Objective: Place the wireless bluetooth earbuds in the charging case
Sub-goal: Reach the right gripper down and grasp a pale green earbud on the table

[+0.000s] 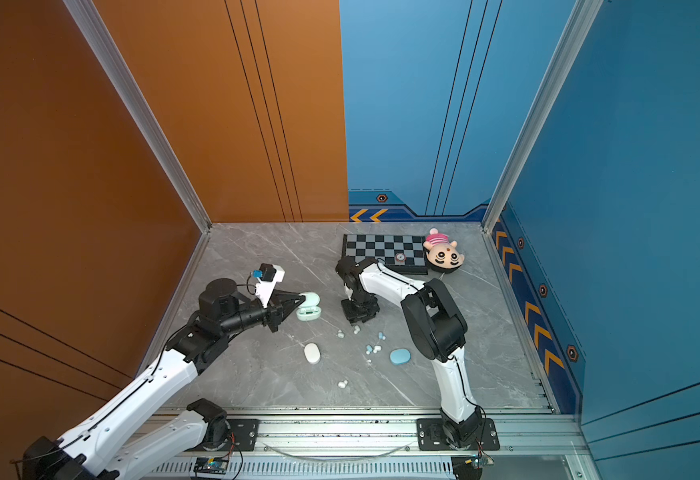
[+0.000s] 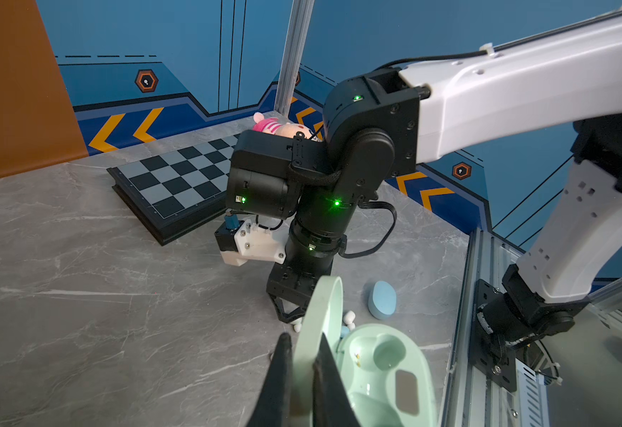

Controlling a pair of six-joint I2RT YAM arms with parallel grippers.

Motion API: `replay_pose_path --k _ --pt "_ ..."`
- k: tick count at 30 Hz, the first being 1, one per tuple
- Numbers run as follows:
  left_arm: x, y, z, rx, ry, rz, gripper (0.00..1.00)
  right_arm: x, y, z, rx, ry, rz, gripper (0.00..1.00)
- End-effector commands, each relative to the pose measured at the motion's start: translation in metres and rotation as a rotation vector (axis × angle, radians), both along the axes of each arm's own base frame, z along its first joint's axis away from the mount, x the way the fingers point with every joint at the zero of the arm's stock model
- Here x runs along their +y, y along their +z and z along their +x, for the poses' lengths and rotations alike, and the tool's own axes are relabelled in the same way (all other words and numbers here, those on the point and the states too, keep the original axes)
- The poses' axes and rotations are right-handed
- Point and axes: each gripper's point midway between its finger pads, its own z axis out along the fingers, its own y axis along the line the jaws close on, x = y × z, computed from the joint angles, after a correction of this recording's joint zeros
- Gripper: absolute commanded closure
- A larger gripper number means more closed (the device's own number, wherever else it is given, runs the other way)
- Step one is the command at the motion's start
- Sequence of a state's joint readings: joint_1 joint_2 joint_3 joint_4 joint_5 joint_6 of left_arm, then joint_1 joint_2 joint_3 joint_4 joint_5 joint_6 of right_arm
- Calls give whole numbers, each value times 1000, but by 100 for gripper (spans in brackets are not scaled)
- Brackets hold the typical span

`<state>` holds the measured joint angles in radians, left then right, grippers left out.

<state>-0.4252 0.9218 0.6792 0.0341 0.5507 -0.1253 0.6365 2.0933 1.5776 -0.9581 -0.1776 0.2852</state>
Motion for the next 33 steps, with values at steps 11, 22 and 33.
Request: replay_pose_path --k 11,22,33 --pt "3 6 0 -25 -3 -16 100 -1 -13 -9 39 34 -72 69" --pt "5 7 0 -31 3 -19 100 1 -13 -17 51 51 -82 77" --pt "3 5 4 -35 13 -2 100 3 5 -11 26 19 -31 86"
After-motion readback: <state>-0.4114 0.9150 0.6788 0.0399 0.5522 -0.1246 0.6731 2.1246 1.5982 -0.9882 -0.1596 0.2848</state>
